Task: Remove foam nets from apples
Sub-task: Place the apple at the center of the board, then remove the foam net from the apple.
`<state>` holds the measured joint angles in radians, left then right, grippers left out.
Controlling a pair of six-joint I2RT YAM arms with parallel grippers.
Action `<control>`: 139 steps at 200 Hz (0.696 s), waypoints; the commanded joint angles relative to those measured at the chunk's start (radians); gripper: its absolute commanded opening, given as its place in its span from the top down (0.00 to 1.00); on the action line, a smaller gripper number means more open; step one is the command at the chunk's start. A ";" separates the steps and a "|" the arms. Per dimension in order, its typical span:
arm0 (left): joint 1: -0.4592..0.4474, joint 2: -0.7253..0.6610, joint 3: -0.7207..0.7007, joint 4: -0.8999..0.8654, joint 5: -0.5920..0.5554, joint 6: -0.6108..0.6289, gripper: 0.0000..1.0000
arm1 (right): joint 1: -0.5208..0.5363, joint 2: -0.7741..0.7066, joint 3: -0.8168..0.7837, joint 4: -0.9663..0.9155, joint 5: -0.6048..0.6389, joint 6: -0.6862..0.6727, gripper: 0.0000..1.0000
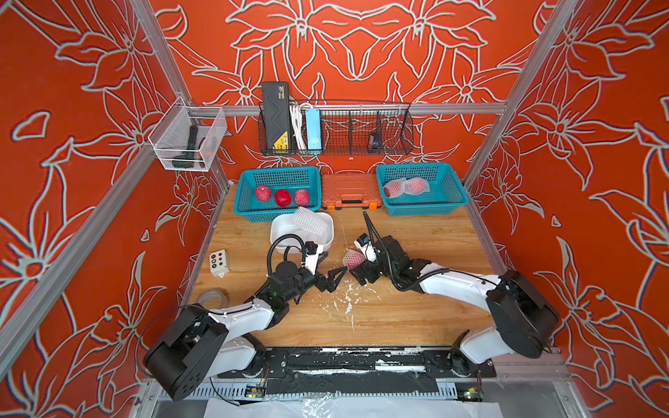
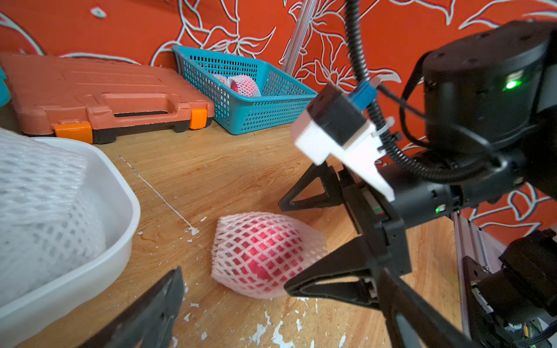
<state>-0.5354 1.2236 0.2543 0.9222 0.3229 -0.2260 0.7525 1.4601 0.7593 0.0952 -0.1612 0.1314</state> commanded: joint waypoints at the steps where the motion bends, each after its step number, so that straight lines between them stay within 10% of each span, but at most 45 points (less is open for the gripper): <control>1: 0.007 -0.023 -0.010 0.010 -0.009 0.012 0.02 | -0.034 -0.097 -0.018 0.029 -0.054 0.053 0.02; 47: 0.008 -0.049 -0.020 0.005 -0.014 0.006 0.02 | -0.226 -0.165 -0.214 0.223 -0.307 0.247 0.02; 139: 0.007 -0.076 -0.045 0.005 0.002 -0.017 0.02 | -0.256 0.059 -0.314 0.501 -0.481 0.377 0.02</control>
<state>-0.5346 1.1576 0.2138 0.9180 0.3115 -0.2329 0.5022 1.4574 0.4557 0.4271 -0.5667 0.4397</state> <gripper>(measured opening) 0.978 0.980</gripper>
